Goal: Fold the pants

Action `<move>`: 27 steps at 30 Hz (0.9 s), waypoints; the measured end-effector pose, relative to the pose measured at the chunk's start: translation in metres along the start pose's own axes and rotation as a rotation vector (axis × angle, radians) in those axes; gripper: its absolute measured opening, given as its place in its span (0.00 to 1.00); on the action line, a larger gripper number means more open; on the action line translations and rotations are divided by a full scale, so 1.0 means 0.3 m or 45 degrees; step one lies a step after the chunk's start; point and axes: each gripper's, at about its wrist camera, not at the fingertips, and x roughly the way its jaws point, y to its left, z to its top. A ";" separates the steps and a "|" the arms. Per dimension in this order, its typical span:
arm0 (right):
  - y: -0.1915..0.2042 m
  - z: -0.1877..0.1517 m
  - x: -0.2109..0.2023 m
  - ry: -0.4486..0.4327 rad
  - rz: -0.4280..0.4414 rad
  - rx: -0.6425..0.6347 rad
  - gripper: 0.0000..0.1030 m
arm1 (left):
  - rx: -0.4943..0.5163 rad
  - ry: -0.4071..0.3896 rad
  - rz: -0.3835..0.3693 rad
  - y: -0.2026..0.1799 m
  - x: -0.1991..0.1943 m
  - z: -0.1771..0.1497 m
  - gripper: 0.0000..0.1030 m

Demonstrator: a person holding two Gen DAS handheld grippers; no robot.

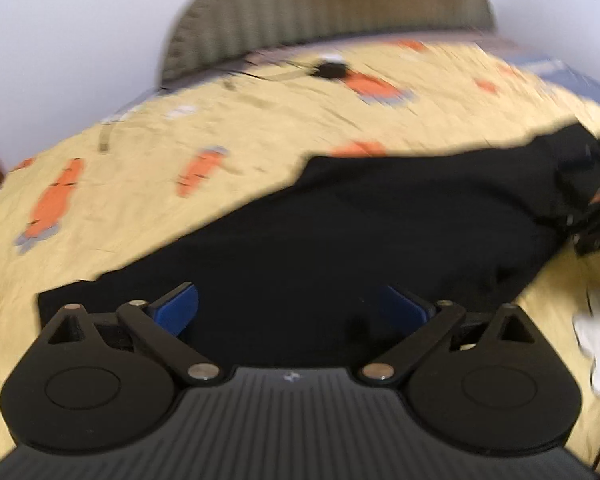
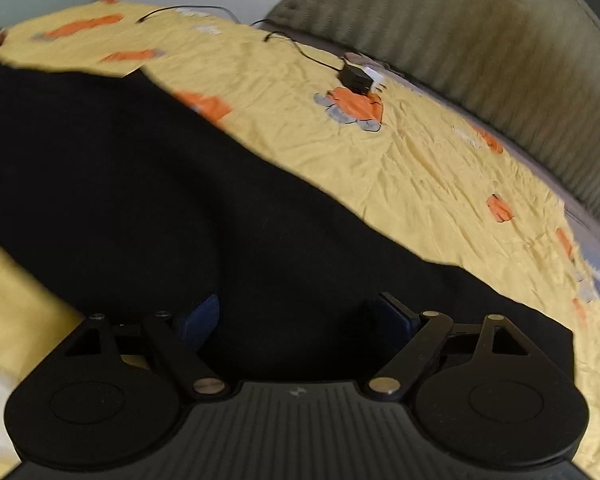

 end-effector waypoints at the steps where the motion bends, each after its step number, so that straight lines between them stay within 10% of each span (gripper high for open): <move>1: -0.001 -0.016 -0.025 -0.017 -0.007 0.004 0.83 | 0.003 0.022 -0.020 -0.006 0.012 -0.014 0.96; 6: -0.063 0.053 -0.089 -0.169 0.066 0.233 0.83 | -0.102 0.005 -0.085 -0.007 0.059 0.014 0.96; 9: -0.004 0.118 -0.030 -0.141 0.216 0.232 0.83 | -0.134 0.056 -0.177 -0.026 0.118 0.028 0.95; 16: 0.090 0.006 -0.052 -0.034 0.169 0.083 0.83 | -0.025 0.098 -0.227 -0.040 0.051 -0.065 0.95; 21: 0.020 0.073 -0.082 -0.174 0.160 0.241 0.83 | -0.059 0.001 -0.121 -0.038 0.019 0.000 0.95; 27: 0.079 0.040 0.019 -0.047 0.179 0.181 0.86 | -0.025 0.133 -0.051 -0.069 0.136 0.003 0.95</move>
